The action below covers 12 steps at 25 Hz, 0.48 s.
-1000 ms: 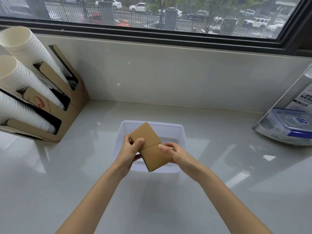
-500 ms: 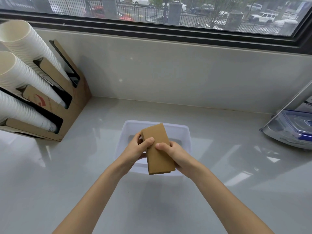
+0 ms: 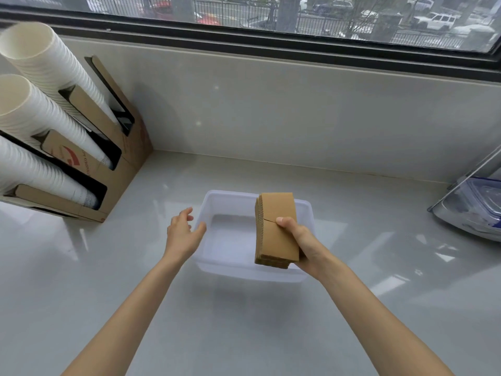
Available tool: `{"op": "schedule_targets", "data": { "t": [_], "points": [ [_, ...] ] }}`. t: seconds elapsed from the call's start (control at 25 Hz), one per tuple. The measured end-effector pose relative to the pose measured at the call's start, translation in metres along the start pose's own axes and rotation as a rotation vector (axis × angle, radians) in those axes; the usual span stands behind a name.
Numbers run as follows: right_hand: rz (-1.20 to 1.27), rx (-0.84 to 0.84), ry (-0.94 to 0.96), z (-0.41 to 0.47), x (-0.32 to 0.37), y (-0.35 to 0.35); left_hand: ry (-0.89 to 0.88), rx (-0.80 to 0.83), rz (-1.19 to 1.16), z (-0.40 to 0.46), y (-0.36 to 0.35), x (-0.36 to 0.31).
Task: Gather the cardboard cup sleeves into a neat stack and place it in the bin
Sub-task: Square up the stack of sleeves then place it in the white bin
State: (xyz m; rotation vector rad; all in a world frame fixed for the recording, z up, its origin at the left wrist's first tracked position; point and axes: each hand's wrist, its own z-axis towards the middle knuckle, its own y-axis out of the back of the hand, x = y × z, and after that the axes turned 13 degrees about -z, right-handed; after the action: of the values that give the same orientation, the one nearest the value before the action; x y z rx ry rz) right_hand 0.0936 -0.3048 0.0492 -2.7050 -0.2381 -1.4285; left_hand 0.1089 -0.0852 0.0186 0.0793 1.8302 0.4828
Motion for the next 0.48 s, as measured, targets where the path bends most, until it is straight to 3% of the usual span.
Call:
{"op": "schedule_targets", "data": {
  "t": [0.48],
  "points": [
    [0.055,-0.01,-0.073,-0.01,-0.014,0.007,0.025,0.0,-0.105,-0.017,-0.003,0.026]
  ]
}}
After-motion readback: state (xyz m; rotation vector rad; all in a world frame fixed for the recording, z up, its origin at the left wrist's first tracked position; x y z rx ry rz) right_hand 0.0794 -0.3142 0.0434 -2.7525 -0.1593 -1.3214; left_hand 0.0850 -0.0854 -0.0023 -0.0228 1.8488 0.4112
